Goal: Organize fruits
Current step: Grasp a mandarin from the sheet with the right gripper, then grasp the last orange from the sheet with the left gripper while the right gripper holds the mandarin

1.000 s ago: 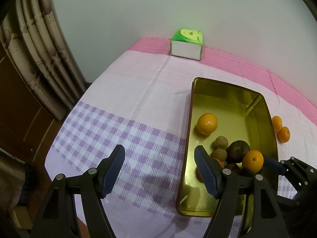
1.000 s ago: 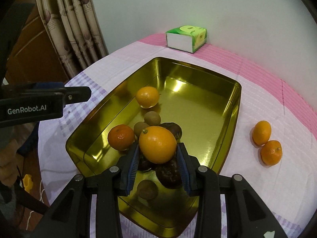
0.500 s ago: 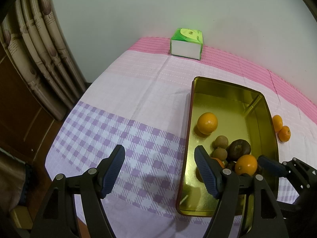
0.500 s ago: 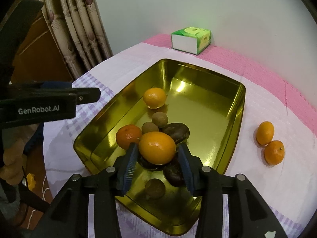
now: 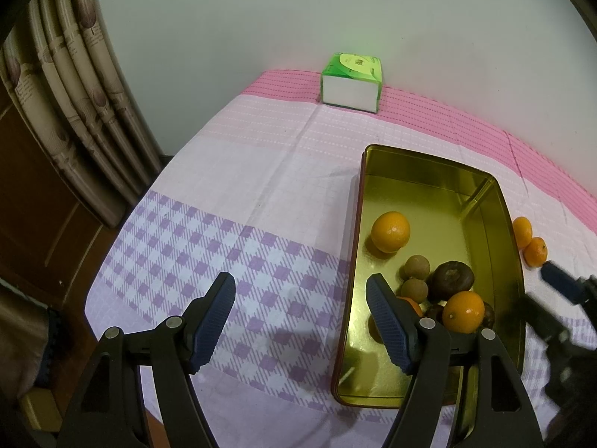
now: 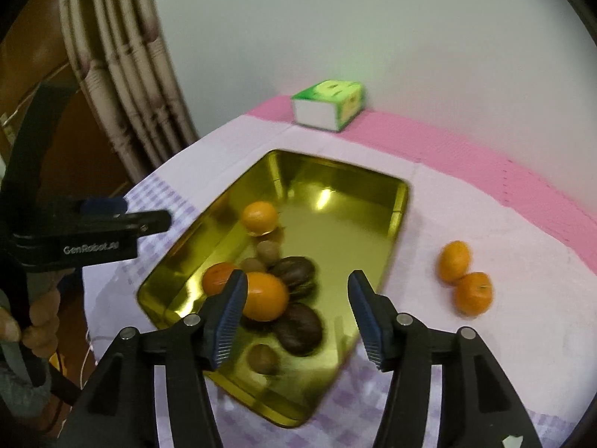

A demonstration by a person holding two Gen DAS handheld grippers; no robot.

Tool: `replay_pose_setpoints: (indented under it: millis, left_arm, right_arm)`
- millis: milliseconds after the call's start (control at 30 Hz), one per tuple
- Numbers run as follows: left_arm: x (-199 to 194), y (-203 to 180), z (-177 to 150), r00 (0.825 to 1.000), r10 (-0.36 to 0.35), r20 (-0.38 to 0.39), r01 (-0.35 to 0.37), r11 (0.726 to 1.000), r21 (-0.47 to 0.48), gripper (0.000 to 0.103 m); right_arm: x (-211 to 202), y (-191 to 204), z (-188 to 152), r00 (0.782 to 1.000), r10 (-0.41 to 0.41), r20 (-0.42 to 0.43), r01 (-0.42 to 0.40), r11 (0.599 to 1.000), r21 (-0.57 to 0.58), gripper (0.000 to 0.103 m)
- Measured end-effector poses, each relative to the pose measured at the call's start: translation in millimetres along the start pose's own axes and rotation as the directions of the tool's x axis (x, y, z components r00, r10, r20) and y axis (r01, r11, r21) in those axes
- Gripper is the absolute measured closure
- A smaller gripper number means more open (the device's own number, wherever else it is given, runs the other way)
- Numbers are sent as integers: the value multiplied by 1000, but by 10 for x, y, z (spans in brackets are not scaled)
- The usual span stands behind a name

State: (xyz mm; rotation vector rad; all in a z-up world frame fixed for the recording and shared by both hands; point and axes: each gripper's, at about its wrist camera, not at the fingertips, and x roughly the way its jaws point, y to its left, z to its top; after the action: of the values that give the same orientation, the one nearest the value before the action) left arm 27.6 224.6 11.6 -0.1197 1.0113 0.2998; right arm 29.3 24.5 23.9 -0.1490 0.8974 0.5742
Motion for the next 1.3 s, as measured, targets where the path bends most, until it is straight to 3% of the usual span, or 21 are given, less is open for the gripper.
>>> replay_pose_setpoints:
  millis: [167, 500, 900, 1167, 1300]
  left_arm:
    - [13, 0, -9, 1000, -1, -2, 1, 1000, 7, 30]
    - [21, -58, -36, 1000, -7, 2, 7, 999, 35, 30]
    - [34, -164, -44, 999, -21, 25, 19, 996, 81, 30]
    - [53, -220, -54, 1000, -4, 18, 2, 996, 90, 30]
    - [30, -344, -54, 1000, -4, 10, 3, 994, 109, 30]
  right_arm:
    - [-138, -387, -61, 997, -81, 13, 80, 995, 58, 46]
    - [-103, -1078, -270, 976, -211, -43, 215, 968, 127, 45]
    - [322, -1247, -272, 972, -220, -81, 226, 971, 75, 47]
    - [483, -1307, -267, 975, -207, -83, 213, 974, 77, 63]
    - [462, -1342, -290, 975, -210, -67, 215, 973, 84, 63]
